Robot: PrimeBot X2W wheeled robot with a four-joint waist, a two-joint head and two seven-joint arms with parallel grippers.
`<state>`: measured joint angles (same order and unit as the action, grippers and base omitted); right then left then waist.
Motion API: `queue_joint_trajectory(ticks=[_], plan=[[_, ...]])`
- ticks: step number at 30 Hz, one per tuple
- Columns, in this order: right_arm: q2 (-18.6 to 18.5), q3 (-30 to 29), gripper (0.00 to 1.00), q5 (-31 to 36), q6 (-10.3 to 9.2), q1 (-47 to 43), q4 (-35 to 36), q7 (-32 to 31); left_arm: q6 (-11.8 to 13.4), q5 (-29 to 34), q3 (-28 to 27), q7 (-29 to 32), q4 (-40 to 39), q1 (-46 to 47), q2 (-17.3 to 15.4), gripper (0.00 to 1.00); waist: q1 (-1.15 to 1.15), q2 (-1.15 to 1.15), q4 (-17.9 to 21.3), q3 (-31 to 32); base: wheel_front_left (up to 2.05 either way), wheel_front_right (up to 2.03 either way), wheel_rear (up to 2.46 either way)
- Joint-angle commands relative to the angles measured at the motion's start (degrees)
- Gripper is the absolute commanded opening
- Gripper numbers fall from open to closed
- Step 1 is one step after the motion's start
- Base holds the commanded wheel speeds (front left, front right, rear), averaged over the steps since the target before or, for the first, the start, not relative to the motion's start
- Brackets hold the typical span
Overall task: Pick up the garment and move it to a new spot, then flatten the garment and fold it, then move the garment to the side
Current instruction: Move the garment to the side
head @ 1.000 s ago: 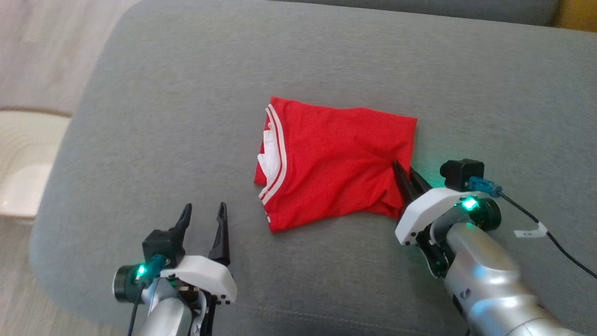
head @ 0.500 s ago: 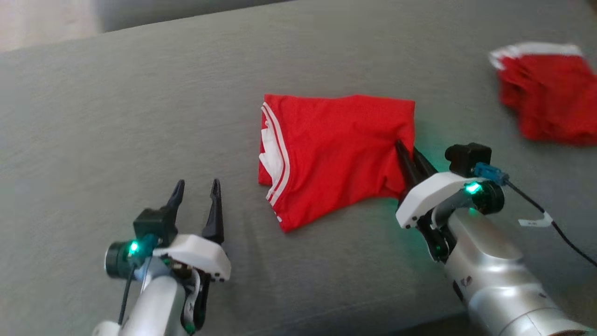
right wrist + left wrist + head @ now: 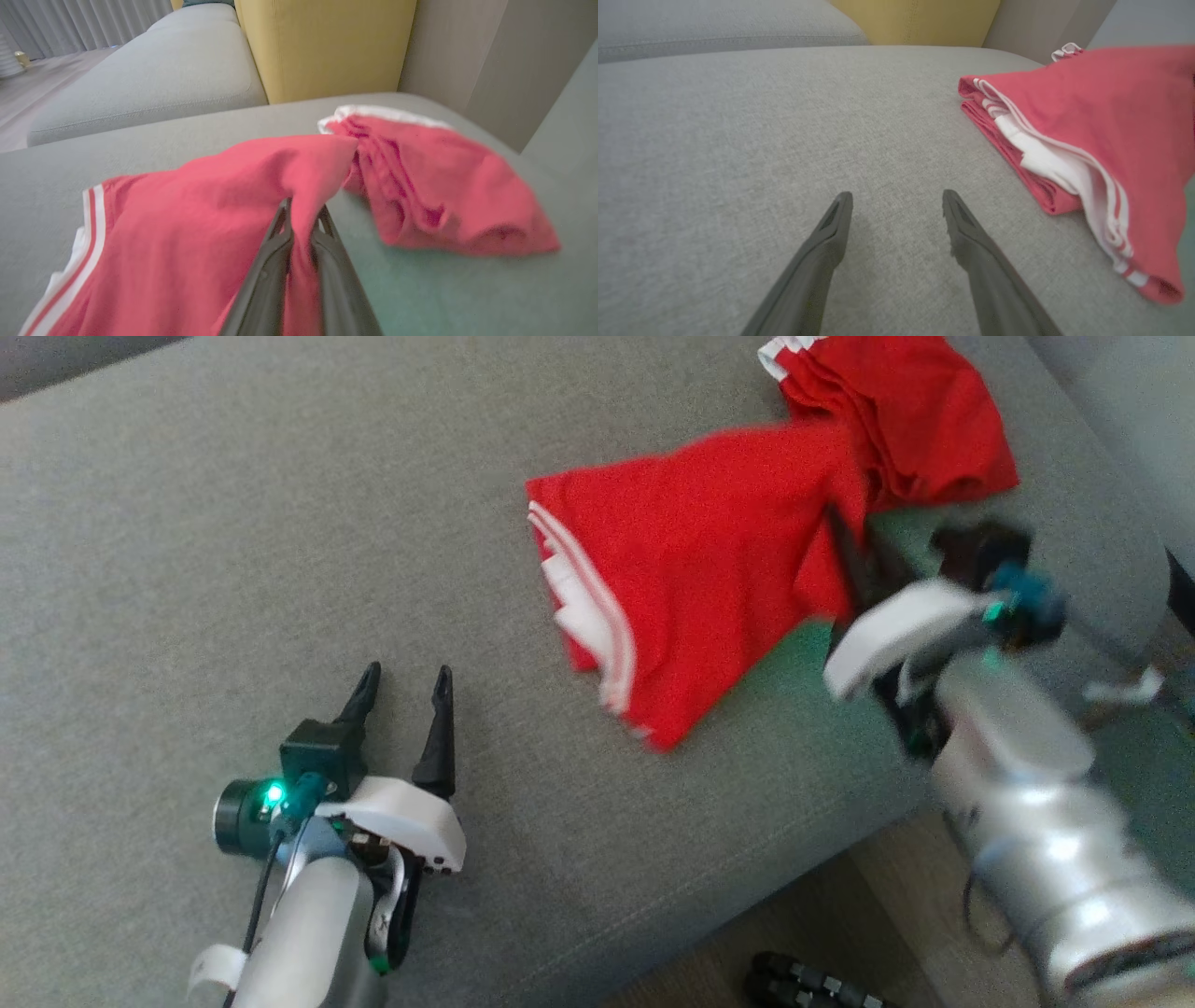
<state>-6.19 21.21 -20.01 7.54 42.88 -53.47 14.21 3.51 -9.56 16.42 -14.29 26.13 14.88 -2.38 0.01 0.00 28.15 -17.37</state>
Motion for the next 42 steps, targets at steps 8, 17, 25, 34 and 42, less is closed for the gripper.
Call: queue_joint_trajectory(ticks=[8,17,25,34,42], plan=[[-7.36,-10.99,0.0,5.23,-0.05,12.24,-5.98,0.78,-0.18,0.75,-0.53,-0.71,-1.2,2.09,-0.5,1.0,-0.01,0.0,-4.83,-2.35,0.0,0.0,0.0],[-13.65,-24.86,1.0,17.25,-0.05,15.81,-9.53,0.78,0.85,0.15,-1.96,-0.71,-1.77,1.7,-0.5,1.0,-0.01,0.0,-9.93,-2.82,0.0,0.0,0.0],[-5.68,-28.77,1.0,23.6,-0.05,9.1,2.5,0.79,1.99,-0.23,-3.99,-0.71,-2.95,0.75,-0.5,1.0,-0.01,0.0,-11.63,-0.48,0.0,0.0,0.0],[1.52,-24.09,1.0,20.19,-0.05,-1.77,12.52,0.79,3.53,-0.67,-5.78,-0.71,-4.38,-0.9,-0.5,1.0,-0.01,0.0,-15.54,2.62,0.0,0.0,0.0],[3.21,-21.08,1.0,17.25,-0.05,-11.3,15.44,0.79,4.93,-1.04,-8.62,-0.71,-4.97,-4.29,-0.5,1.0,-0.01,0.0,-20.13,6.9,0.0,0.0,0.0]])
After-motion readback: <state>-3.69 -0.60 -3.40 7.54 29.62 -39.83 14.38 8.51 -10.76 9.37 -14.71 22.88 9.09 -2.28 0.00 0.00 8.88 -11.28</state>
